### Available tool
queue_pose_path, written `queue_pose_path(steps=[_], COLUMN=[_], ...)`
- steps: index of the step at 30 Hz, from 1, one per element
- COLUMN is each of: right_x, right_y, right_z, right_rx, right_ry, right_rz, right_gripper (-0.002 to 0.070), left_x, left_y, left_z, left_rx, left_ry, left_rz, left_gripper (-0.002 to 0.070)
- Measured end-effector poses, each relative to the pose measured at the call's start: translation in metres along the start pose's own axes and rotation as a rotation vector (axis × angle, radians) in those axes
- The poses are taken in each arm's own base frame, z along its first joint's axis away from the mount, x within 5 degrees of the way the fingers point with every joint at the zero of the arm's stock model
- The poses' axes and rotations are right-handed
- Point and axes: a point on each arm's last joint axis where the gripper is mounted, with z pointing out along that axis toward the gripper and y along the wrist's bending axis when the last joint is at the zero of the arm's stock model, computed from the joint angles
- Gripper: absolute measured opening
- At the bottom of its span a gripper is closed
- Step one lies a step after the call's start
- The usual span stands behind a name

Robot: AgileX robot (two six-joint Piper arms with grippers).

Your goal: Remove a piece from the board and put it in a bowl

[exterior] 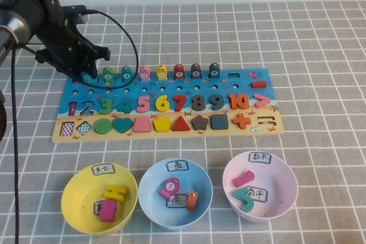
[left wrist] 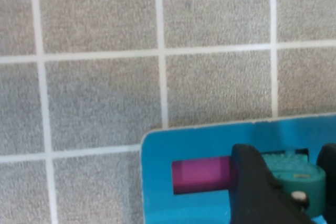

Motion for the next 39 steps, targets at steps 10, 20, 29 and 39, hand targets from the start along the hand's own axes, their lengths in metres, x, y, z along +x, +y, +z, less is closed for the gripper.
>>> queue_pose_path(steps=[10, 20, 29, 39], right_x=[0.0, 0.0, 0.0, 0.0], right_y=[0.0, 0.0, 0.0, 0.0], right_z=[0.0, 0.0, 0.0, 0.0], right_rx=[0.0, 0.0, 0.0, 0.0], right_ry=[0.0, 0.0, 0.0, 0.0], right_rz=[0.0, 0.0, 0.0, 0.0], right_gripper=[-0.0017, -0.0017, -0.0017, -0.0017], left_x=[-0.001, -0.001, -0.004, -0.014], left_y=[0.0, 0.0, -0.001, -0.004], left_z=[0.0, 0.0, -0.007, -0.041], left_rx=[0.004, 0.004, 0.005, 0.009], left_ry=[-0.014, -0.009, -0.002, -0.009], left_rz=[-0.002, -0.002, 0.0, 0.023], left_gripper=[0.022, 0.0195, 0.0194, 0.0193])
